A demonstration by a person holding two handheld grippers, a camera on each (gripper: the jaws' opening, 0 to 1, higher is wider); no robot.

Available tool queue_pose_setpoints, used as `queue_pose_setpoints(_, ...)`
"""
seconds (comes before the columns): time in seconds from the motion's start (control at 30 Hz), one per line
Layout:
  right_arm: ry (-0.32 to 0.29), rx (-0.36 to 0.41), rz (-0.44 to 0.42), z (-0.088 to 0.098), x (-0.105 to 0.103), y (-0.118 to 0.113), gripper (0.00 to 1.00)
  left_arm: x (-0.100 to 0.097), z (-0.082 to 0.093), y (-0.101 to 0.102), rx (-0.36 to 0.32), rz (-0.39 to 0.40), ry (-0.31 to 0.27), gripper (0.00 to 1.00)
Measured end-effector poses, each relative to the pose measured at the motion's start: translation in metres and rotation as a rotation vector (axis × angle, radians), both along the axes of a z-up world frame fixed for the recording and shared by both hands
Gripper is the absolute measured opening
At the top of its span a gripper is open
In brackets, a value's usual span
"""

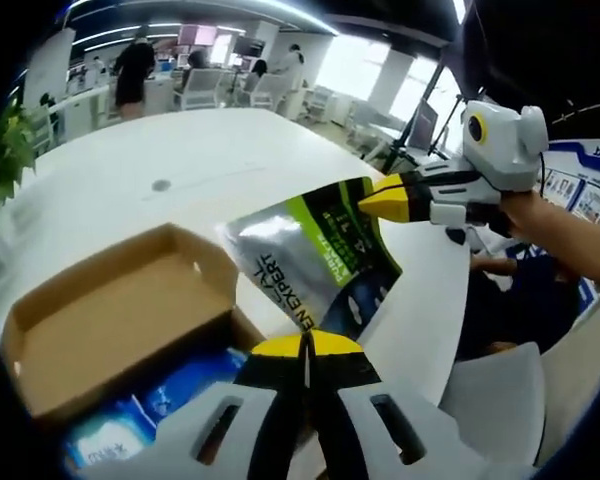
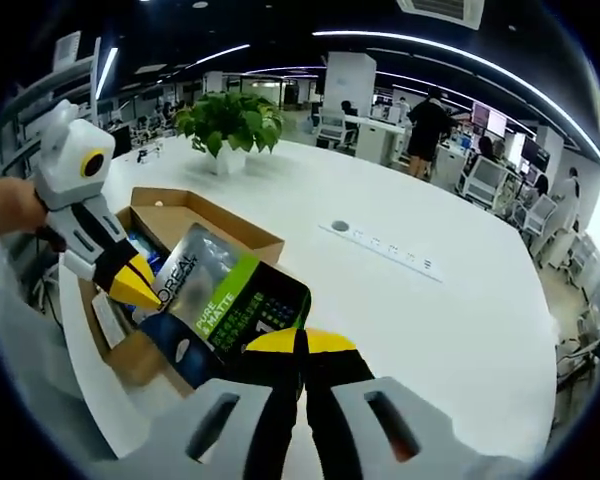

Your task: Operate the shoe box by opening the lid, removing the specified soft item, and placing it in the target area until the item is outside and the box remains undamaged.

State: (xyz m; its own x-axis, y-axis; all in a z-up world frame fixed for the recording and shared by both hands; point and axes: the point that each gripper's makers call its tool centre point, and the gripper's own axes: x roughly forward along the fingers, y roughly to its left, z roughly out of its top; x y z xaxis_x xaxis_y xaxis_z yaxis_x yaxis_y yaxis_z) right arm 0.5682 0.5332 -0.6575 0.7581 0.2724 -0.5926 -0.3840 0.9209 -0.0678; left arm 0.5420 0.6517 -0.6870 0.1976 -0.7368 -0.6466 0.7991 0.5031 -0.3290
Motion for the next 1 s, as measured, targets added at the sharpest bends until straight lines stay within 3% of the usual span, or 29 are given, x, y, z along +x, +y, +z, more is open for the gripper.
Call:
queue_pose_setpoints(0.77, 0.073, -0.008, -0.036, -0.042, 0.011, -0.026, 0.00, 0.010, -0.028, -0.024, 0.059, -0.044, 0.025, 0.00)
queue_pose_setpoints(1.0, 0.091, -0.018, -0.034, -0.055, 0.019, -0.028, 0.00, 0.015, -0.037, -0.028, 0.133, -0.102, -0.028, 0.00)
